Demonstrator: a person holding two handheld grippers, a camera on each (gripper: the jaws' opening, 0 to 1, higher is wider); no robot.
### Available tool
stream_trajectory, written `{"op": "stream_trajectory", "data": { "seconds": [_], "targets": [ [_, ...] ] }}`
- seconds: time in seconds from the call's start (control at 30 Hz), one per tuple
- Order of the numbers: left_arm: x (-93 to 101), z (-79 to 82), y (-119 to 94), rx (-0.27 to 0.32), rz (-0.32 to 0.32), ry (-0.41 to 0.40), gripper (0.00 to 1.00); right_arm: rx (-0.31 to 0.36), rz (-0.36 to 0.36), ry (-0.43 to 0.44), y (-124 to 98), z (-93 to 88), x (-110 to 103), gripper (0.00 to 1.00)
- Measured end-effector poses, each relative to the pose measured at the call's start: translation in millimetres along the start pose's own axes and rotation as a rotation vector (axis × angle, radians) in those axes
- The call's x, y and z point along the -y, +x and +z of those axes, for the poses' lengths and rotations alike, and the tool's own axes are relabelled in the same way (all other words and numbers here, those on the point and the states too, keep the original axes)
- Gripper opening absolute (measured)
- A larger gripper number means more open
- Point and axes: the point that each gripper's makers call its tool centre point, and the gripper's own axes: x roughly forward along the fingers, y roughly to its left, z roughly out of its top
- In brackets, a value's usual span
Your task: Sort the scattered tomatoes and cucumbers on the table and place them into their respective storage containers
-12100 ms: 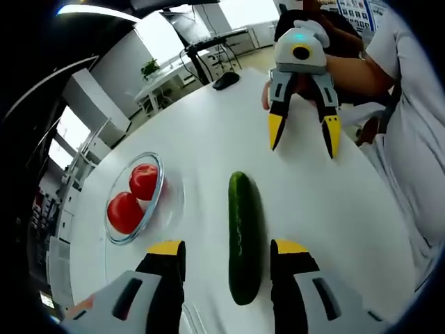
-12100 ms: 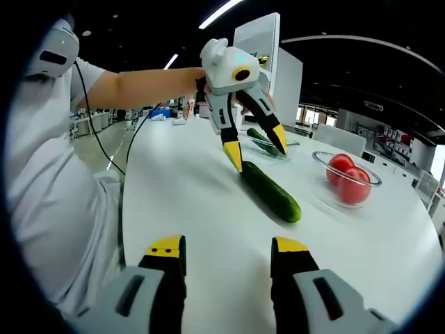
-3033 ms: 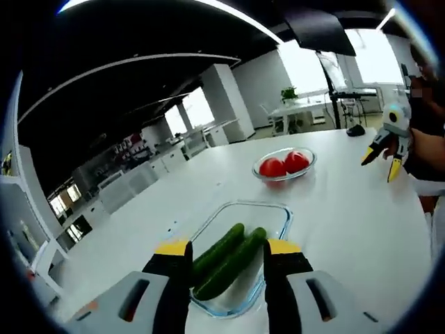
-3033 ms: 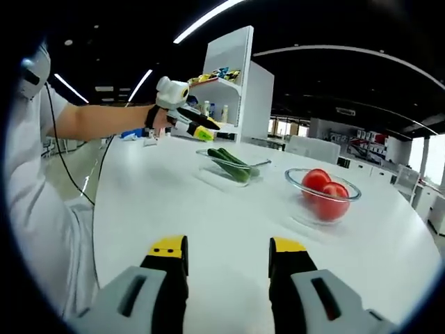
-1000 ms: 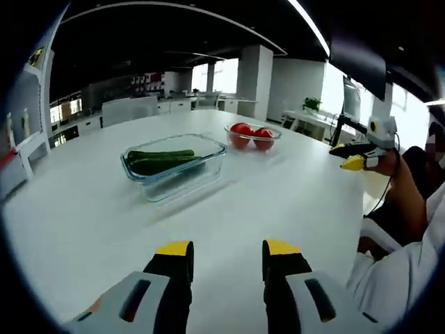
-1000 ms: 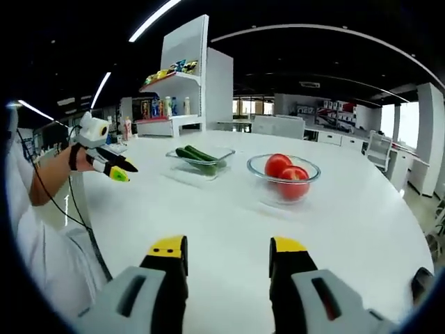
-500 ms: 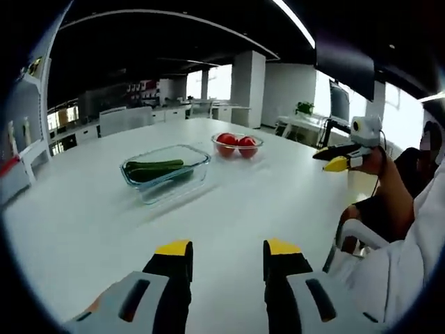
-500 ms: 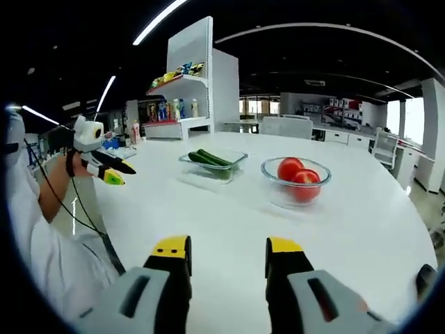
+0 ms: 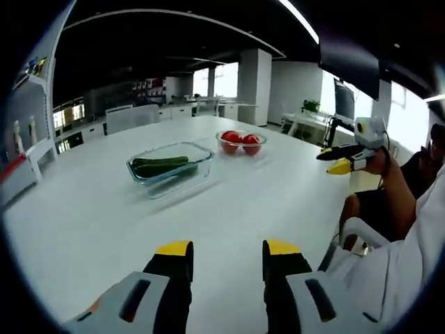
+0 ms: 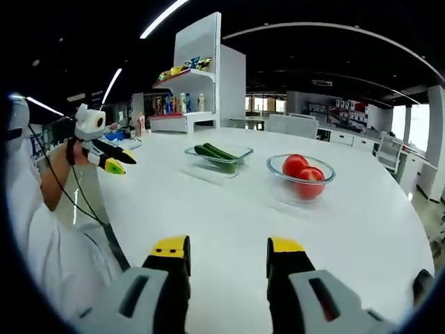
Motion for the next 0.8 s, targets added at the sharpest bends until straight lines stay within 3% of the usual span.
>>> {"op": "stream_trajectory", "data": {
  "seconds": [0.2,0.8],
  "targets": [
    [-16.2,-0.3,-7.8,-0.009,0.057,0.028,0.4,-0.013,-0.045,-0.028,-1.7,-1.4,8.4,0.44],
    [-10.6,-6.5,-5.4,-0.025,0.055,0.053,0.4,-0.021,-0.04,-0.04,2.5,-2.8,3.7,0.44]
  ]
}}
